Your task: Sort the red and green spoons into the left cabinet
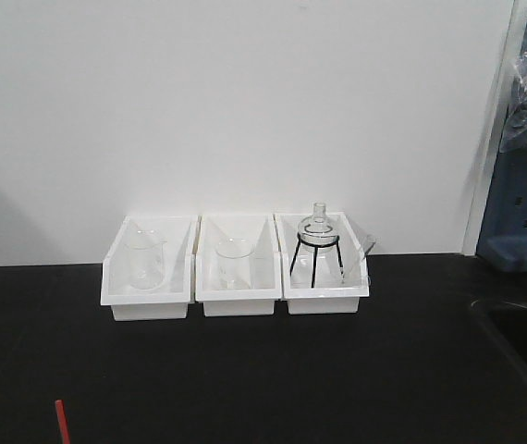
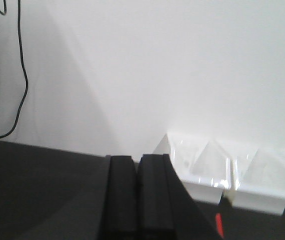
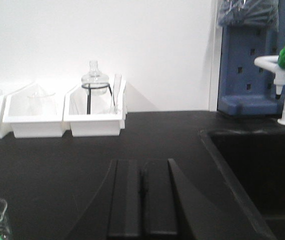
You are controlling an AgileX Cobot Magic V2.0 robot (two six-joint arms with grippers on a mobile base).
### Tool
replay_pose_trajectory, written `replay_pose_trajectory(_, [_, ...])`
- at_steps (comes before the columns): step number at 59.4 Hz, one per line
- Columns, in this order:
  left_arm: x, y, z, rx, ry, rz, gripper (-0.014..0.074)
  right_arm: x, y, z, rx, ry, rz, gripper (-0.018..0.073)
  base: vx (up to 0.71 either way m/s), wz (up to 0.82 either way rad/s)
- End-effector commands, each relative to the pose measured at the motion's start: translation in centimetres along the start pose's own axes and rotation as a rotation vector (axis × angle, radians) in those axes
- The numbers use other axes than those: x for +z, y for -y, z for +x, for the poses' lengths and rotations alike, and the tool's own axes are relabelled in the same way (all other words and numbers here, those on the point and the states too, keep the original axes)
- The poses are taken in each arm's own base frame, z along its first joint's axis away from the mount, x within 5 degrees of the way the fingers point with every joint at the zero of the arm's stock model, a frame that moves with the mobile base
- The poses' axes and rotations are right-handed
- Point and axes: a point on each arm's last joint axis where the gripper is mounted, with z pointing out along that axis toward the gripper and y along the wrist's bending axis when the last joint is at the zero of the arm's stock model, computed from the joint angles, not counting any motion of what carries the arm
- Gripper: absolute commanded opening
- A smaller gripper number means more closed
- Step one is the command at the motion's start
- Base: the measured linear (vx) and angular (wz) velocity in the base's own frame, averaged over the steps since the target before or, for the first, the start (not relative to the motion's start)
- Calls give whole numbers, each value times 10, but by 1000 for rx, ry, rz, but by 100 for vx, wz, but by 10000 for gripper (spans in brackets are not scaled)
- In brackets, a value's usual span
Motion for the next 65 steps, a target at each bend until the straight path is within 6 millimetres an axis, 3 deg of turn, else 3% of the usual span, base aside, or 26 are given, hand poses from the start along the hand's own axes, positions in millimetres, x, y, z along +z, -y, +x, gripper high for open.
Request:
replay_pose_trajectory(1, [-4, 7, -39, -94, 210, 38, 3, -5, -1, -30, -8, 165, 2, -1, 0, 0])
replay_pose_trajectory(16, [7, 27, -108, -27, 57, 44, 3, -11, -3, -109, -52, 187, 5, -1, 0, 0])
replay_pose_trajectory(26, [45, 36, -143, -23, -57, 26, 3, 18, -5, -162, -52, 108, 5, -1, 0, 0])
replay_pose_trajectory(31, [65, 38, -150, 6, -93, 19, 3, 35, -6, -180, -51, 91, 5, -1, 0, 0])
replay_pose_trajectory(42, [89, 39, -156, 51, -45, 19, 3, 60, -6, -193, -51, 45, 6, -1, 0, 0])
replay_pose_trajectory(52, [100, 38, -154, 59, -35, 16, 11, 74, -6, -186, -50, -12, 6, 3, 0, 0])
replay_pose_trajectory(65, [114, 35, -134, 70, -194, -3, 141, 81, -5, -181, -97, -52, 5, 66, 0, 0])
